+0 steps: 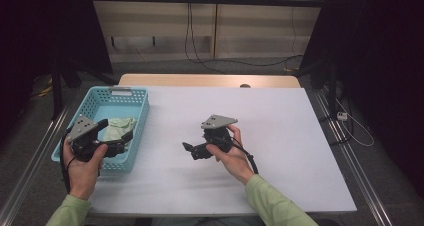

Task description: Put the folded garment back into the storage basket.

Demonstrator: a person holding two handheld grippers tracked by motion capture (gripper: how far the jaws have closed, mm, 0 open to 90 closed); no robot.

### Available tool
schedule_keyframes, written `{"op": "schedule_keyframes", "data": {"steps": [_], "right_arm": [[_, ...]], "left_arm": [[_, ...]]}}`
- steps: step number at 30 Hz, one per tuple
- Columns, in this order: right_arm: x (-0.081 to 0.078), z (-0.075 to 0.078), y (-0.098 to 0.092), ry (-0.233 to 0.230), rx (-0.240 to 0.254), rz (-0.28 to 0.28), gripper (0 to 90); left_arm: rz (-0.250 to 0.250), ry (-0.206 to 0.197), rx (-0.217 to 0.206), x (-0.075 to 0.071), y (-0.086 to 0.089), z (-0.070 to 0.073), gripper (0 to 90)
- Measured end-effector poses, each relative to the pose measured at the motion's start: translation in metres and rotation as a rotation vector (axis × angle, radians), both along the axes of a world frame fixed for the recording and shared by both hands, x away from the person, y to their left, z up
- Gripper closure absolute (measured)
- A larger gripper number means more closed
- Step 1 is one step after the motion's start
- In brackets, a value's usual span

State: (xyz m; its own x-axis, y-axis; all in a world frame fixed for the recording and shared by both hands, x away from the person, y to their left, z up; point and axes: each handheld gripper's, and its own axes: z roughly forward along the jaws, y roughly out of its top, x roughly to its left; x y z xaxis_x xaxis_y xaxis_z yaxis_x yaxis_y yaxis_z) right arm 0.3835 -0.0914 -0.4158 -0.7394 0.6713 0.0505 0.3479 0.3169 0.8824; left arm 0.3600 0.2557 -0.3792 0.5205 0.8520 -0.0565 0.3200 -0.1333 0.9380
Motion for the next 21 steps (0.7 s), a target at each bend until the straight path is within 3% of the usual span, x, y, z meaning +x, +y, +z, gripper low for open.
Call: {"op": "schedule_keyframes", "data": {"steps": [6, 17, 21], "right_arm": [[-0.010, -0.006, -0.021, 0.012, -0.001, -0.047, 4.3], [-0.031, -0.014, -0.064, -0.002, 0.021, -0.143, 4.9], [-0.038, -0.016, -0.079, -0.013, 0.035, -0.180, 5.0]], "left_arm": [[-0.015, 0.023, -0.030, -0.004, -0.006, -0.004, 5.4], [-0.038, 0.010, 0.001, -0.017, -0.019, -0.015, 5.4], [-0.043, -0.001, -0.011, -0.020, -0.022, -0.020, 5.3]]}}
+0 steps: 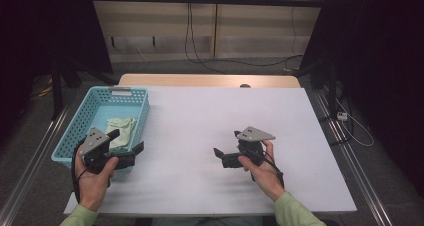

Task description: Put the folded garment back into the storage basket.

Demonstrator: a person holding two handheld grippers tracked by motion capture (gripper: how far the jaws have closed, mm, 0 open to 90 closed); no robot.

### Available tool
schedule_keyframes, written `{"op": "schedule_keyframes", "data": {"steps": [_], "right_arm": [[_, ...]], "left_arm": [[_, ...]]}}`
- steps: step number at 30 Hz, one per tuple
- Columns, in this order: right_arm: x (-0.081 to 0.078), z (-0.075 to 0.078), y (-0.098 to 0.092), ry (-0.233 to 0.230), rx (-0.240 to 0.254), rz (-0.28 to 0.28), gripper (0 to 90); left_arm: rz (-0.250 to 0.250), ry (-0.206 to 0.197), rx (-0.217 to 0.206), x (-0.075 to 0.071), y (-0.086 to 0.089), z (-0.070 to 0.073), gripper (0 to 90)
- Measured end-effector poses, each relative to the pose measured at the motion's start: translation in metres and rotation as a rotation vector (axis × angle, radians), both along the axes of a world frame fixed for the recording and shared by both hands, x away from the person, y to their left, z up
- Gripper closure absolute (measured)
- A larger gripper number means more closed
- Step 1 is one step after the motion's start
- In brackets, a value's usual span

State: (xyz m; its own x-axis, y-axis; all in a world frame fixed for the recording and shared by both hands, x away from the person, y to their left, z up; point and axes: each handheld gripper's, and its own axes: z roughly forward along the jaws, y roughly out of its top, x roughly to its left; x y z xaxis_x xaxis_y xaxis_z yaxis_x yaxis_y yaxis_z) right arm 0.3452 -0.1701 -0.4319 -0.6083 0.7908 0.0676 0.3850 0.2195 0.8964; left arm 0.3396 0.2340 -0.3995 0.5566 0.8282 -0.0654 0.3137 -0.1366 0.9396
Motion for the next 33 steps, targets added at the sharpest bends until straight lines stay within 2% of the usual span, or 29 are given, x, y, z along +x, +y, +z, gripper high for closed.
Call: {"op": "schedule_keyframes", "data": {"steps": [2, 7, 8, 12, 16, 18, 24, 28, 30, 33], "right_arm": [[-0.004, -0.002, -0.006, -0.002, -0.002, -0.014, 5.0], [-0.012, -0.005, -0.023, 0.000, -0.009, -0.047, 4.8], [-0.014, -0.006, -0.026, -0.002, -0.007, -0.053, 4.9], [-0.020, -0.007, -0.039, -0.001, 0.000, -0.089, 4.9], [-0.027, -0.008, -0.052, 0.002, 0.007, -0.126, 4.5], [-0.031, -0.009, -0.058, 0.004, 0.017, -0.145, 4.6], [-0.042, -0.010, -0.071, -0.003, 0.017, -0.189, 4.7], [-0.049, -0.013, -0.080, -0.001, 0.016, -0.216, 4.7], [-0.052, -0.013, -0.083, 0.000, 0.018, -0.224, 4.8], [-0.058, -0.011, -0.089, -0.014, 0.031, -0.251, 4.9]], "left_arm": [[-0.010, -0.013, 0.019, -0.002, -0.002, -0.001, 4.9], [-0.016, -0.021, 0.026, -0.008, -0.006, -0.002, 4.8], [-0.022, -0.016, 0.015, -0.009, -0.007, -0.003, 4.8], [-0.029, -0.011, 0.021, -0.014, -0.008, -0.007, 4.8], [-0.037, 0.001, 0.037, -0.018, -0.008, -0.012, 4.7], [-0.040, -0.003, 0.059, -0.019, -0.009, -0.014, 4.7], [-0.043, 0.004, 0.044, -0.018, -0.010, -0.016, 4.7], [-0.043, -0.003, 0.051, -0.018, -0.012, -0.017, 4.7], [-0.049, -0.005, 0.024, -0.018, -0.011, -0.017, 4.7], [-0.039, -0.010, 0.022, -0.016, -0.008, -0.016, 4.7]]}}
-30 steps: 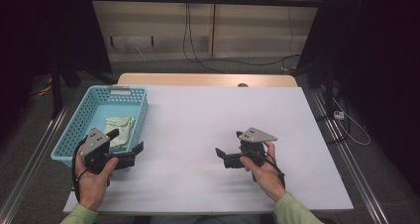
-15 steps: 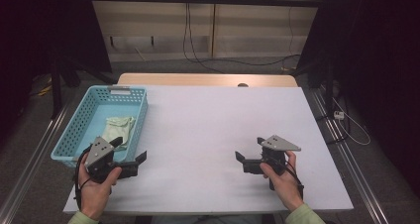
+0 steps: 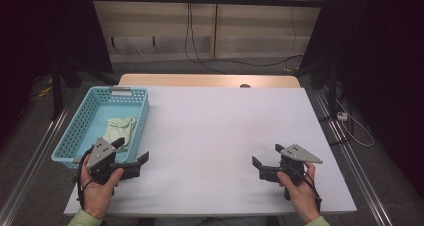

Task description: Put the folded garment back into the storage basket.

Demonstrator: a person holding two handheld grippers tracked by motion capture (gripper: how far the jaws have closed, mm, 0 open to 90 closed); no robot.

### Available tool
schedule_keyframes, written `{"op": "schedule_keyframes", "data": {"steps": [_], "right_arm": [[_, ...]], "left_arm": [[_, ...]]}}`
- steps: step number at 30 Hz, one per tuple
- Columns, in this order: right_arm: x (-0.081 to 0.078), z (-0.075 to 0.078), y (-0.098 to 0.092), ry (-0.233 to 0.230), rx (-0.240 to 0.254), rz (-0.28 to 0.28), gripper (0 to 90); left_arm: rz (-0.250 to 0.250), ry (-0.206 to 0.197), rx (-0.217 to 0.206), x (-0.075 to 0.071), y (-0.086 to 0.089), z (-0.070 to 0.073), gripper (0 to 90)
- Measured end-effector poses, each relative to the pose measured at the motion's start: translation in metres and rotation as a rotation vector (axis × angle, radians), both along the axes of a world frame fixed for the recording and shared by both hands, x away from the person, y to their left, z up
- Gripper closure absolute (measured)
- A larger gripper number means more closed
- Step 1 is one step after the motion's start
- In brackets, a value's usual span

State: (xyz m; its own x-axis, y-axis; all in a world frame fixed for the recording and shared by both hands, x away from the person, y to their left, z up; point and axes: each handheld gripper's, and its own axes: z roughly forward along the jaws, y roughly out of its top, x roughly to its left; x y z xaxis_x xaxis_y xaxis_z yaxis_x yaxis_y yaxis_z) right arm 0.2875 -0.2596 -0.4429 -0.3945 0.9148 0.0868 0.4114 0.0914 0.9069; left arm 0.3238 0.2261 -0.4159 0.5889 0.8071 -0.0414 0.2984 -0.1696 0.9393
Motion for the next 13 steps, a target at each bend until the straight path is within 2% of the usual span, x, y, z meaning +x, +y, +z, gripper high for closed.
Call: {"op": "schedule_keyframes", "data": {"steps": [1, 6, 10, 13], "right_arm": [[-0.001, 0.000, -0.002, -0.003, -0.006, -0.005, 4.9], [-0.007, -0.003, -0.013, -0.008, 0.006, -0.034, 4.6], [-0.005, -0.004, -0.012, -0.024, 0.004, -0.047, 4.9], [-0.003, -0.003, -0.010, -0.031, 0.005, -0.043, 4.9]], "left_arm": [[-0.002, 0.004, -0.008, 0.000, 0.000, -0.001, 4.7], [-0.003, 0.016, 0.022, -0.003, -0.003, -0.003, 4.7], [-0.020, -0.006, 0.035, -0.006, -0.005, -0.001, 4.7], [-0.021, -0.006, 0.029, -0.007, -0.005, -0.001, 4.7]]}}
